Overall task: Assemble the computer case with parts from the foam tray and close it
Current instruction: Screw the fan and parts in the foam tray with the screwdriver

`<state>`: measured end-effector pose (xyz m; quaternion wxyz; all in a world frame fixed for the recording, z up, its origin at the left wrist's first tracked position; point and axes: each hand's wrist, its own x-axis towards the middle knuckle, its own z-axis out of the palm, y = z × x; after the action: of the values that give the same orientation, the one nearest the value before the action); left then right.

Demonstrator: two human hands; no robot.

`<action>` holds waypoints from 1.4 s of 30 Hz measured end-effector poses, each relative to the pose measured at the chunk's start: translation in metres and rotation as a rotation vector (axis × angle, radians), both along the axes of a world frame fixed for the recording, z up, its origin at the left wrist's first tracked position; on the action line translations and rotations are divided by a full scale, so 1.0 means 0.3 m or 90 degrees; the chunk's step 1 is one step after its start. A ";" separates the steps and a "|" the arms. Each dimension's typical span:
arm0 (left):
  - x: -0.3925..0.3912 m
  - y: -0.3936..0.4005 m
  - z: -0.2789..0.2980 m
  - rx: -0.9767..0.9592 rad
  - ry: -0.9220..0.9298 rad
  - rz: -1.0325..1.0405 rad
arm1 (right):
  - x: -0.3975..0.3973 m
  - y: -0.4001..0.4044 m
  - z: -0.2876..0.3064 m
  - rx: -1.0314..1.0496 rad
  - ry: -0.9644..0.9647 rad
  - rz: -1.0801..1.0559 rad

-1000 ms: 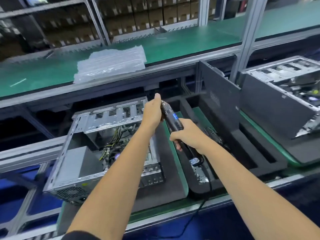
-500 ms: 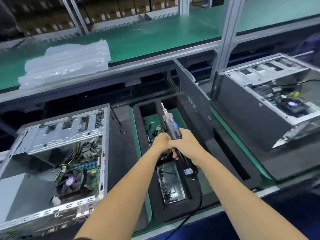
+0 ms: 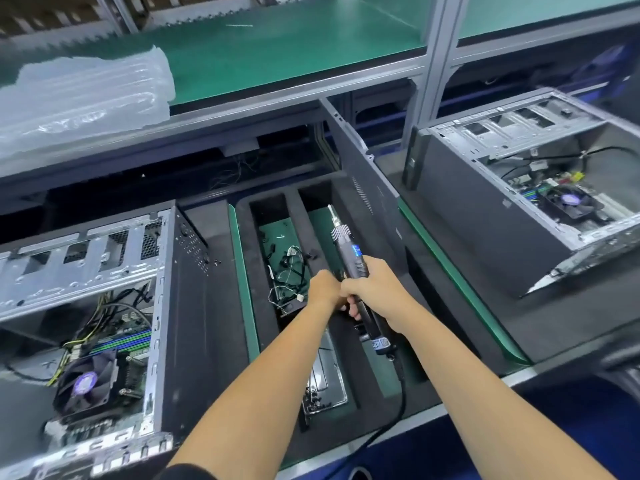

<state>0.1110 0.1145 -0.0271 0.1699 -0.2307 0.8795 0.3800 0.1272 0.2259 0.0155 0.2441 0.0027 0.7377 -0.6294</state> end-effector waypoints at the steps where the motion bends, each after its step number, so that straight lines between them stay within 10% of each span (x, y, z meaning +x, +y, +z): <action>1: -0.002 -0.003 0.001 0.005 0.001 -0.018 | -0.003 -0.008 -0.002 0.000 0.001 0.002; 9: -0.027 -0.087 0.011 0.002 0.006 -0.076 | -0.013 -0.071 -0.005 -0.004 0.000 0.042; 13: -0.024 -0.150 0.012 -0.193 0.073 -0.072 | -0.013 -0.090 -0.010 -0.020 -0.006 0.048; 20: 0.032 -0.214 -0.112 -0.419 -0.153 -0.354 | -0.003 -0.111 -0.012 -0.022 -0.019 0.062; 42: 0.166 -0.612 0.601 -0.092 0.228 -0.159 | 0.056 -0.346 0.332 -0.081 0.136 0.032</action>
<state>0.1608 -0.0691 0.1531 0.0400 -0.0608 0.9423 0.3267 0.1440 0.1221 0.1152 0.1795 -0.0980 0.7179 -0.6654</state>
